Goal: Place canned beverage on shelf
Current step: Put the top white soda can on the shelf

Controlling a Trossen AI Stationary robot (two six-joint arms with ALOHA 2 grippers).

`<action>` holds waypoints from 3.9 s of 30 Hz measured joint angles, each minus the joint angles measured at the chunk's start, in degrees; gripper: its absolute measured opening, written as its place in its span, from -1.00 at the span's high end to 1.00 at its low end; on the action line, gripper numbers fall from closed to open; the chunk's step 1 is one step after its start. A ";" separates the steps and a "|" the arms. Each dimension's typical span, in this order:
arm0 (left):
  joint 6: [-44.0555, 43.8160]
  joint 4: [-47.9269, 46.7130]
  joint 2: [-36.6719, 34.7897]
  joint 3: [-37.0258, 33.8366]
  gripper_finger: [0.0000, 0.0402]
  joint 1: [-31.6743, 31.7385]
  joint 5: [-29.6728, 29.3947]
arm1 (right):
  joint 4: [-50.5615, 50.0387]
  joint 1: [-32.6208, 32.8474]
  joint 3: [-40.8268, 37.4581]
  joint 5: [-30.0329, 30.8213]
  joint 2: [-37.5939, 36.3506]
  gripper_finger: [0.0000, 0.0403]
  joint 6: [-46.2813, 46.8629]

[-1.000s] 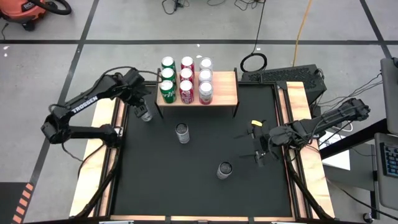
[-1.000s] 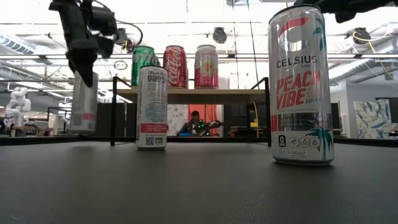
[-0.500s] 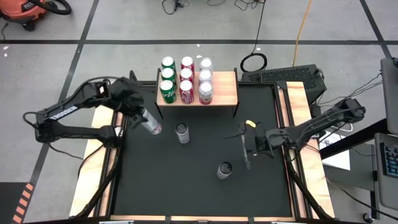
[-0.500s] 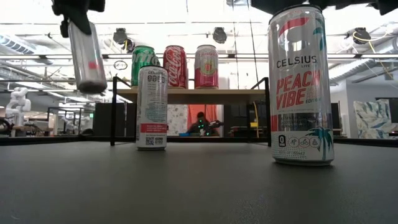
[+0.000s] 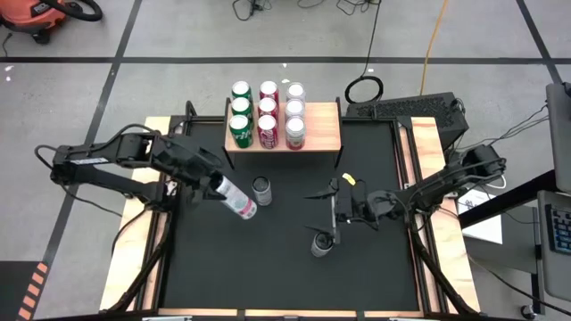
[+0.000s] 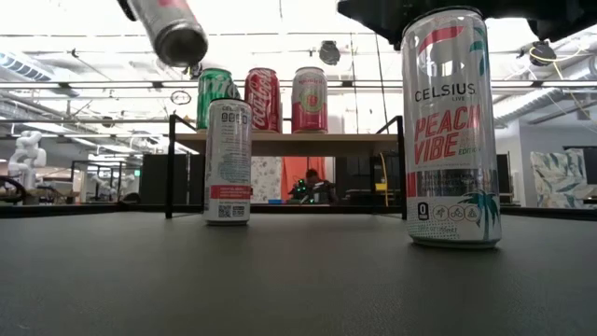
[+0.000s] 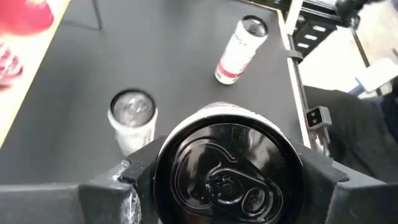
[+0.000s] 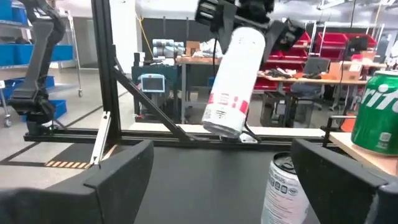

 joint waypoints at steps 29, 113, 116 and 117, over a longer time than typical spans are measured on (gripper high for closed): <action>59.28 20.56 12.54 -0.07 -0.23 -8.40 -4.34 | -37.80 -3.46 22.84 -9.06 4.92 -0.78 5.17; 48.33 34.84 18.88 0.00 -0.84 -10.33 -28.04 | -46.82 -18.58 22.75 -38.04 -0.30 -0.16 -0.96; 43.32 35.11 17.50 0.10 -0.84 -11.17 -32.97 | -50.93 -18.36 22.75 -39.64 -2.87 -0.16 -1.19; 41.39 34.96 17.00 0.11 -0.84 -11.49 -34.58 | -52.21 -18.32 22.75 -39.96 -3.70 -0.16 -1.19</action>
